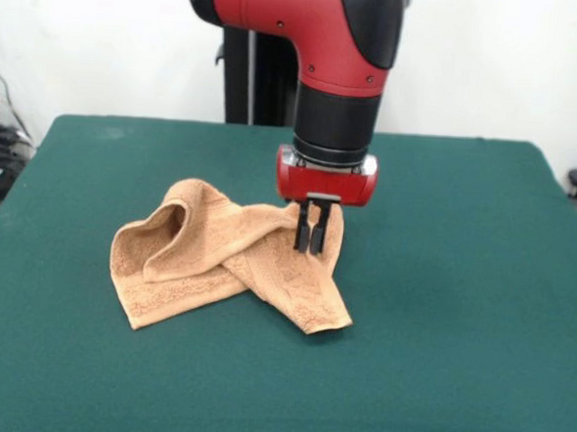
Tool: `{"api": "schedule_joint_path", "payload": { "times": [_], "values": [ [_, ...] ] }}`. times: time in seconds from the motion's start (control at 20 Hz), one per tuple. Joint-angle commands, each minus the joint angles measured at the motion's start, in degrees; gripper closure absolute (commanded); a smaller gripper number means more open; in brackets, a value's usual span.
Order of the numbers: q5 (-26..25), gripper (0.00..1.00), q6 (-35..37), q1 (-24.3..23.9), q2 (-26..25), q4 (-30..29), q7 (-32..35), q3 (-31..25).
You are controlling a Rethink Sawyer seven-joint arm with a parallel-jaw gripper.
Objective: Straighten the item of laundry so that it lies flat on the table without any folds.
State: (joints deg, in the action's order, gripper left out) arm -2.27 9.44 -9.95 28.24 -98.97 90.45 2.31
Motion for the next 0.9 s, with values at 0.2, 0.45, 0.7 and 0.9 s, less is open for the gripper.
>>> {"api": "schedule_joint_path", "payload": {
  "times": [0.2,0.45,0.7,0.9],
  "values": [
    [-1.1,1.00,5.0,0.2,3.6,-5.4,5.9,-7.0],
    [-0.4,1.00,7.5,0.5,6.1,-6.4,5.8,-6.8],
    [0.2,1.00,10.3,0.8,8.8,-7.6,5.8,-6.5],
    [0.3,1.00,11.4,0.6,9.9,-8.3,5.8,-6.6]
  ]
}}
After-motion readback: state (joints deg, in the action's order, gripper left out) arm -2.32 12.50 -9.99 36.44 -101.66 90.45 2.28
